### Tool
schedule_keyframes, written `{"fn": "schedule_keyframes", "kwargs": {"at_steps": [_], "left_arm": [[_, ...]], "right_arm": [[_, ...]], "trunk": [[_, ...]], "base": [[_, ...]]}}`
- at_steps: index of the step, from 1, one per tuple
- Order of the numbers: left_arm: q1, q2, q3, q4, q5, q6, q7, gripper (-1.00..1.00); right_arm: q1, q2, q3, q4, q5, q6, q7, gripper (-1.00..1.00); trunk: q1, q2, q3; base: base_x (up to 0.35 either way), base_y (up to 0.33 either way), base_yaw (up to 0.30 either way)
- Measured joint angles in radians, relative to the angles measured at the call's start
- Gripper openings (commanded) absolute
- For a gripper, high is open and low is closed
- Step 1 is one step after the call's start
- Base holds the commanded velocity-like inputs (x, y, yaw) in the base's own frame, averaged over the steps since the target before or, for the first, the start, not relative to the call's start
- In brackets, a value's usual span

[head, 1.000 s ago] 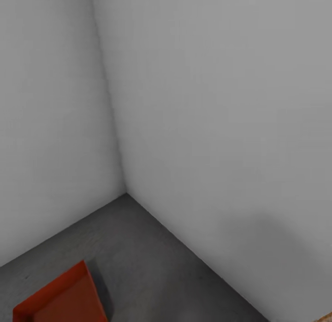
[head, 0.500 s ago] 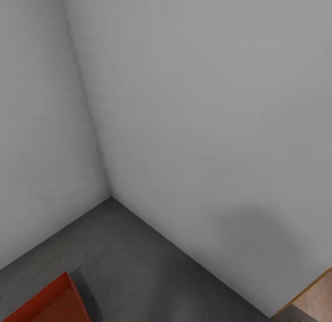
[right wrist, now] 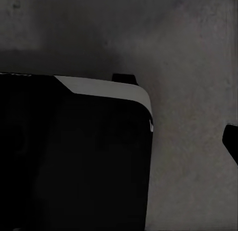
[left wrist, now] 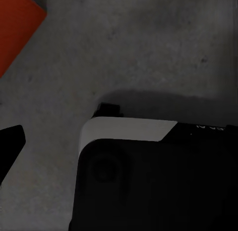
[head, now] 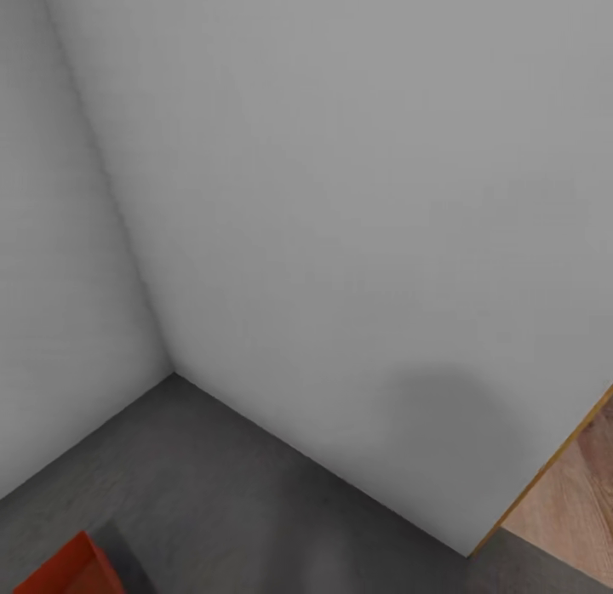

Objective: Move the two storage containers from the living room to the garage. In the garage, place one container on the floor and stack the other container on top of it (either order is fine).

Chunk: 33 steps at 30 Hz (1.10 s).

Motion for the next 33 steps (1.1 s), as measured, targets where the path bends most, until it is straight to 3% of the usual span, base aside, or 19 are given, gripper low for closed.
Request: {"fn": "schedule_keyframes", "kwargs": {"at_steps": [33], "left_arm": [[0.000, 0.000, 0.000, 0.000, 0.000, 0.000, 0.000, 1.00]], "right_arm": [[0.000, -0.003, 0.000, 0.000, -0.002, 0.000, 0.000, 1.00]], "trunk": [[0.000, 0.000, 0.000]], "base": [[0.000, 0.000, -0.268]]}}
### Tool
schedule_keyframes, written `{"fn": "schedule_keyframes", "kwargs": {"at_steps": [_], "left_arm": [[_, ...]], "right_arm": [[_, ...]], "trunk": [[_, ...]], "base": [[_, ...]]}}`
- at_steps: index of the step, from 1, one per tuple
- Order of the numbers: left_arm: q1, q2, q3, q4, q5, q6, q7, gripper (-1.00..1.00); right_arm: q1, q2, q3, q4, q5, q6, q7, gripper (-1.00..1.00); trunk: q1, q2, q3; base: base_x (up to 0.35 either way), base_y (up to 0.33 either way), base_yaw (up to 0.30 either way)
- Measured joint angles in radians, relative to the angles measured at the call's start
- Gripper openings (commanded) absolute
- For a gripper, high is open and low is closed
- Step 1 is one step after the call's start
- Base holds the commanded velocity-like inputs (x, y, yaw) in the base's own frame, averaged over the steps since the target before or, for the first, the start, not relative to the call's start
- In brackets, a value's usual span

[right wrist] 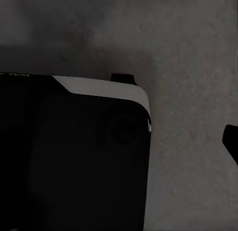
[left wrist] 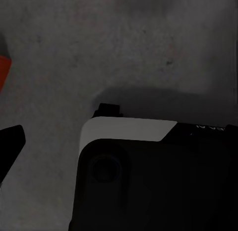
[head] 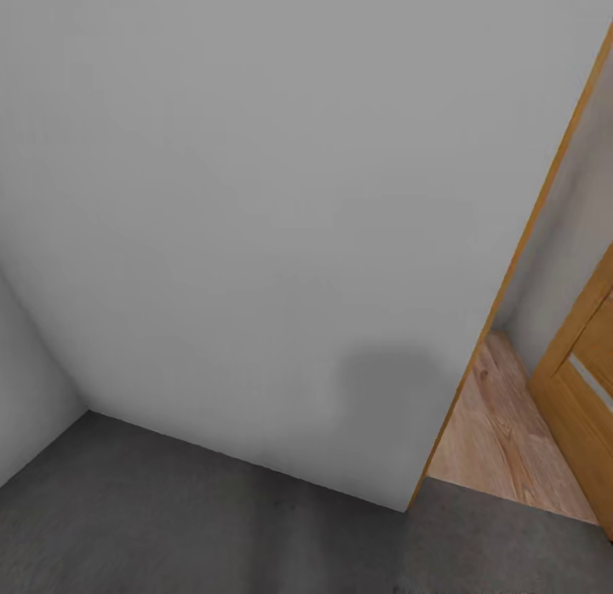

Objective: Move the two storage containers from the living room to the garage. In the garage, place one container on the floor and stack the other container on top of it (either order is fine).

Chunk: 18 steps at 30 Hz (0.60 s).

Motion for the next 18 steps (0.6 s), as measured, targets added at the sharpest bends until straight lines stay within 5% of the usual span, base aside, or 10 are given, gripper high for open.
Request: {"fn": "schedule_keyframes", "kwargs": {"at_steps": [18], "left_arm": [[0.000, -0.002, -0.001, 0.000, 0.004, 0.002, 0.002, 1.00]], "right_arm": [[0.000, -0.011, -0.001, 0.000, -0.004, 0.000, 0.000, 1.00]], "trunk": [[0.000, 0.000, 0.000]], "base": [[0.000, 0.000, -0.268]]}}
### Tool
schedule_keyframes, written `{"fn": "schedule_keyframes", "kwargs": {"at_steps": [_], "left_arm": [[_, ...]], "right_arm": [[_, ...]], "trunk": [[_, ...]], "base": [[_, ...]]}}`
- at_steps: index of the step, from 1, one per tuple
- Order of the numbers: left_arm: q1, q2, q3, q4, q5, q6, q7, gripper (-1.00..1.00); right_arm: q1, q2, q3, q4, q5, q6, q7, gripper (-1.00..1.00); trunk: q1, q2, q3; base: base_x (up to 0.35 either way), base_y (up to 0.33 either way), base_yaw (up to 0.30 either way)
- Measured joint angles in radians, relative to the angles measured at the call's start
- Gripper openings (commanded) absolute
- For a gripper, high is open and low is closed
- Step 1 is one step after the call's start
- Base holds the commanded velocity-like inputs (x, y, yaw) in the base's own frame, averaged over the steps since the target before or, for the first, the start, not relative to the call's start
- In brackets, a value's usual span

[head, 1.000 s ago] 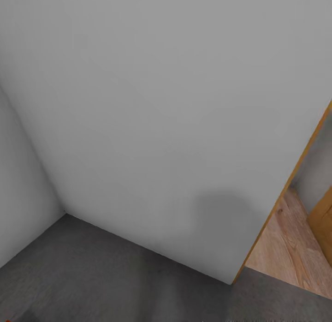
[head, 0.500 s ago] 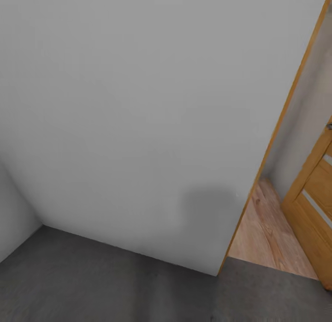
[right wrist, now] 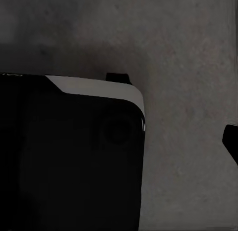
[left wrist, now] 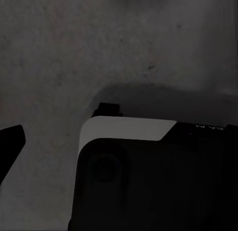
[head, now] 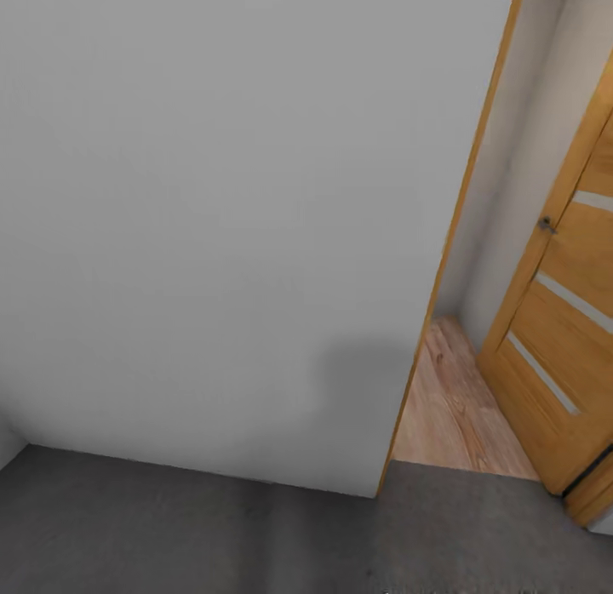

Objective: Move the two storage containers from the living room to the garage. In the garage, place one container on the floor and stack the other container on top of it (either order is fine).

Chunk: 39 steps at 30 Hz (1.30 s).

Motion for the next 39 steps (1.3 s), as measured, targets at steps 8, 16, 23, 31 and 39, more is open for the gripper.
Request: {"fn": "schedule_keyframes", "kwargs": {"at_steps": [8, 16, 23, 31, 39], "left_arm": [[0.000, 0.001, 0.001, 0.000, 0.001, 0.001, 0.006, 1.00], [0.000, 0.002, 0.001, 0.000, 0.002, 0.001, 0.008, 1.00], [0.000, 0.002, 0.001, 0.000, 0.001, 0.000, 0.007, 1.00], [0.000, 0.009, 0.003, 0.000, 0.002, 0.002, 0.009, 1.00], [0.000, 0.011, 0.003, 0.000, 0.002, 0.004, 0.009, 1.00]], "right_arm": [[0.000, 0.000, 0.001, 0.000, 0.001, 0.000, 0.000, 1.00], [0.000, 0.000, 0.001, 0.000, 0.002, 0.000, 0.009, 1.00], [0.000, 0.000, 0.002, 0.000, 0.006, 0.000, 0.015, 1.00], [0.000, -0.001, 0.002, 0.000, 0.008, 0.000, 0.015, 1.00], [0.000, -0.002, 0.001, 0.000, 0.007, 0.000, 0.015, 1.00]], "trunk": [[0.000, 0.000, 0.000], [0.000, 0.000, 0.000], [0.000, 0.000, 0.000], [0.000, 0.000, 0.000], [0.000, 0.000, 0.000]], "base": [[0.000, 0.000, -0.268], [0.000, 0.000, -0.268], [0.000, 0.000, -0.268], [0.000, 0.000, -0.268], [0.000, 0.000, -0.268]]}}
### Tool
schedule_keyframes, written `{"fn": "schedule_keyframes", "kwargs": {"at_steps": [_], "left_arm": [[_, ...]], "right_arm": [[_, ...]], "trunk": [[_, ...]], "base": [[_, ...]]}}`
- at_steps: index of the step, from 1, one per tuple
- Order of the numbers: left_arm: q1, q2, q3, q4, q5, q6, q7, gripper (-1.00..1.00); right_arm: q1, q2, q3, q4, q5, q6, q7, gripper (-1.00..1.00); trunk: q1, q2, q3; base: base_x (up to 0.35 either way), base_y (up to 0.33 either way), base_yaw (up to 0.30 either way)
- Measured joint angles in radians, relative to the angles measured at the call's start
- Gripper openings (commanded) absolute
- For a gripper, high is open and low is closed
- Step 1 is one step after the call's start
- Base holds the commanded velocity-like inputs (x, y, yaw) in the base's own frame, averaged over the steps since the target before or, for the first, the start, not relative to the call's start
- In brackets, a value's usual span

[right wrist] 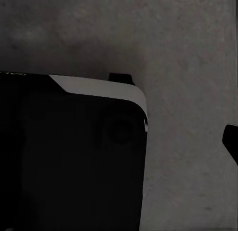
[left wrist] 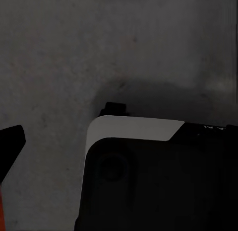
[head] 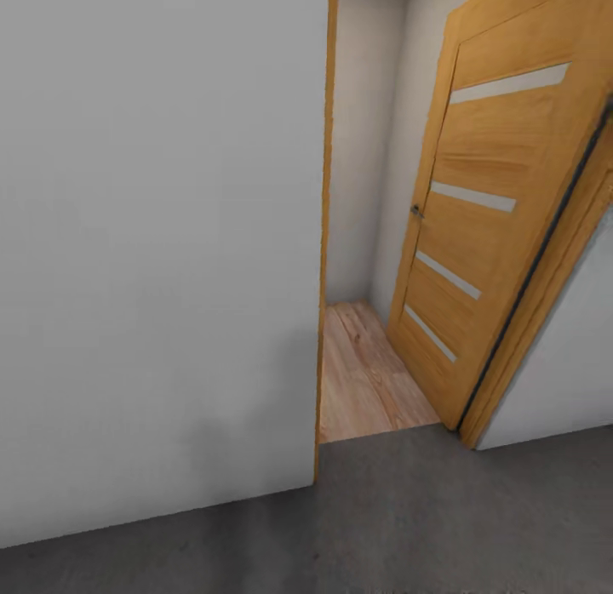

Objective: Move the two storage containers from the living room to the garage. In the garage, place one container on the floor and stack the other container on top of it (either order is fine).

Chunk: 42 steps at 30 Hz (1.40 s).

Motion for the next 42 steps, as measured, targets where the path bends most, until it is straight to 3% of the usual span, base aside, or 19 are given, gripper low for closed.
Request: {"fn": "schedule_keyframes", "kwargs": {"at_steps": [42], "left_arm": [[0.000, 0.000, 0.002, 0.000, 0.000, 0.002, 0.002, 1.00]], "right_arm": [[0.000, -0.002, 0.000, 0.000, 0.000, 0.000, 0.003, 1.00]], "trunk": [[0.000, 0.000, 0.000]], "base": [[0.000, 0.000, -0.268]]}}
